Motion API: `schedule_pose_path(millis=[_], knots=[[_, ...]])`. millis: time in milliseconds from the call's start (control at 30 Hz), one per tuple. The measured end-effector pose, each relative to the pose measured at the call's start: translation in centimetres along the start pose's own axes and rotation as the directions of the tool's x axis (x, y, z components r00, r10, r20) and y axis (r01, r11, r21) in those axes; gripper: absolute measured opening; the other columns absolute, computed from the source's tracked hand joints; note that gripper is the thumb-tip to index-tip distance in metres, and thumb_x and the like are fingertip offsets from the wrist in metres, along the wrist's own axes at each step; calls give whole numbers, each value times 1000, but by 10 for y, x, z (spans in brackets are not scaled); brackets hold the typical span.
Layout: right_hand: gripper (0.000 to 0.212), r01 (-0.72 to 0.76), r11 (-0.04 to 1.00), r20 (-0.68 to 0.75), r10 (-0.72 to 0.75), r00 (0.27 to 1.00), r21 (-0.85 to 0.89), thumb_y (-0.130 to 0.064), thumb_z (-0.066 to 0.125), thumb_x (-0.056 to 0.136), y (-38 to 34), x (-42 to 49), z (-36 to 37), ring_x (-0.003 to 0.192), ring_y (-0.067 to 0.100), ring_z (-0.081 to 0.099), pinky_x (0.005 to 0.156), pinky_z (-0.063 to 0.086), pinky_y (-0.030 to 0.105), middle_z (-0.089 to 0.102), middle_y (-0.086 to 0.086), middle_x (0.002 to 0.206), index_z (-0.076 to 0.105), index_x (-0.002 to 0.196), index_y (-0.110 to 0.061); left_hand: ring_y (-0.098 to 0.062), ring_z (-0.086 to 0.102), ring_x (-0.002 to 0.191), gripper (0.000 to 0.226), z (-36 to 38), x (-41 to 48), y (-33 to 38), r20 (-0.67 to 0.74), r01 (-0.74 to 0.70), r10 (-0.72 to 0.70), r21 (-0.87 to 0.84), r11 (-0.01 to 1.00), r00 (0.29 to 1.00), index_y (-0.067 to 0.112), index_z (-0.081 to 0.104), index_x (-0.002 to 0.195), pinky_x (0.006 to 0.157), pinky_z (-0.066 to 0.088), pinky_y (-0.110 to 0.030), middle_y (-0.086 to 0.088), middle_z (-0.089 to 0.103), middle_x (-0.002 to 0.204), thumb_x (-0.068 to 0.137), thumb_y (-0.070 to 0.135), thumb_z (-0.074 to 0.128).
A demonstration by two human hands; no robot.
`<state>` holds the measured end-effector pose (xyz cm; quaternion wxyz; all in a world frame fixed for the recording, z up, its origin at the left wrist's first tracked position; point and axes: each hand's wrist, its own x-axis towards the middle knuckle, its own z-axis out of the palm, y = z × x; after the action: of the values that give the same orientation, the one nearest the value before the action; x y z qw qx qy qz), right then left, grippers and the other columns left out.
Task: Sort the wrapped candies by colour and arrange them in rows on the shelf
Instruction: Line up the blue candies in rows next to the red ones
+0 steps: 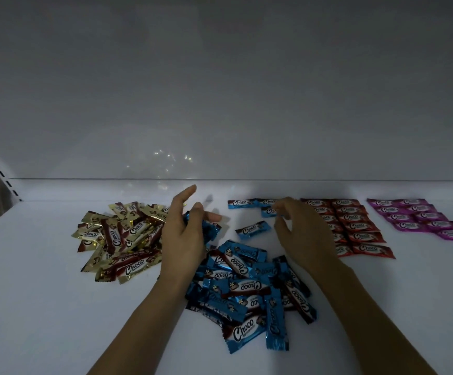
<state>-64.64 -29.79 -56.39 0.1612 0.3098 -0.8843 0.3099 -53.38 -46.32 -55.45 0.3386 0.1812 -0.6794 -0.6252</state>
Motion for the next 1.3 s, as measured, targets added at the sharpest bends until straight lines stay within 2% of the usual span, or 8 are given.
schedule_pose_path(millis=[167,333,500,700,1067,1133,1200,1300], knots=[[23,193,980,327,-196,924,42,-19,46,96,-19,-5,3,90,11,58,78,47,26,65,-2,104,56,117,-21,-14,44,42,27,1,-3,7,-41,24,-25,-38,999,999,29,48,120,39,38,-22,7,70,69,95,22,56],[30,244,969,399,-236,886,30,-26,40,99,-29,3,14,83,15,56,70,43,29,65,4,100,50,126,-19,-1,51,46,7,2,1,2,-38,-21,21,5,1000,999,21,59,99,49,40,-20,1,71,75,96,24,54],[34,241,970,371,-235,899,29,-27,38,100,-32,6,20,94,15,55,81,33,22,64,3,111,48,132,-18,-1,50,46,24,2,3,-7,-23,-28,28,28,999,999,15,62,99,45,37,-14,-6,69,81,102,22,39],[37,201,979,362,-185,914,-9,-28,40,99,-26,10,26,120,16,48,107,29,31,54,2,134,46,134,-19,2,53,48,25,2,6,-8,9,-51,51,31,998,999,14,63,98,47,38,-9,-9,70,80,102,19,39],[36,116,977,208,-77,975,-180,-35,39,99,-9,4,19,117,13,48,99,25,27,55,-5,129,47,132,-23,-7,41,34,28,2,0,0,23,-93,92,38,995,995,17,59,98,36,34,-17,-13,63,77,104,22,32],[29,137,985,111,-126,986,-103,-33,41,99,-12,1,18,106,13,56,96,31,28,63,-5,115,58,119,-21,-6,42,34,28,2,0,0,34,-127,125,59,990,992,17,58,97,36,34,-17,-2,64,71,104,21,32],[35,86,979,-4,-87,996,183,-43,40,96,-23,-3,12,82,8,62,82,46,26,68,-8,90,67,95,-20,-6,47,38,28,2,0,0,48,-187,183,93,978,982,19,58,94,41,36,-17,6,62,63,104,22,32],[41,20,810,30,-46,998,585,-54,45,88,-42,-10,3,69,6,63,69,51,20,68,-7,72,67,73,-23,-5,53,45,28,3,-4,3,95,-285,275,121,951,957,26,57,92,48,38,-21,10,60,64,104,25,32]])
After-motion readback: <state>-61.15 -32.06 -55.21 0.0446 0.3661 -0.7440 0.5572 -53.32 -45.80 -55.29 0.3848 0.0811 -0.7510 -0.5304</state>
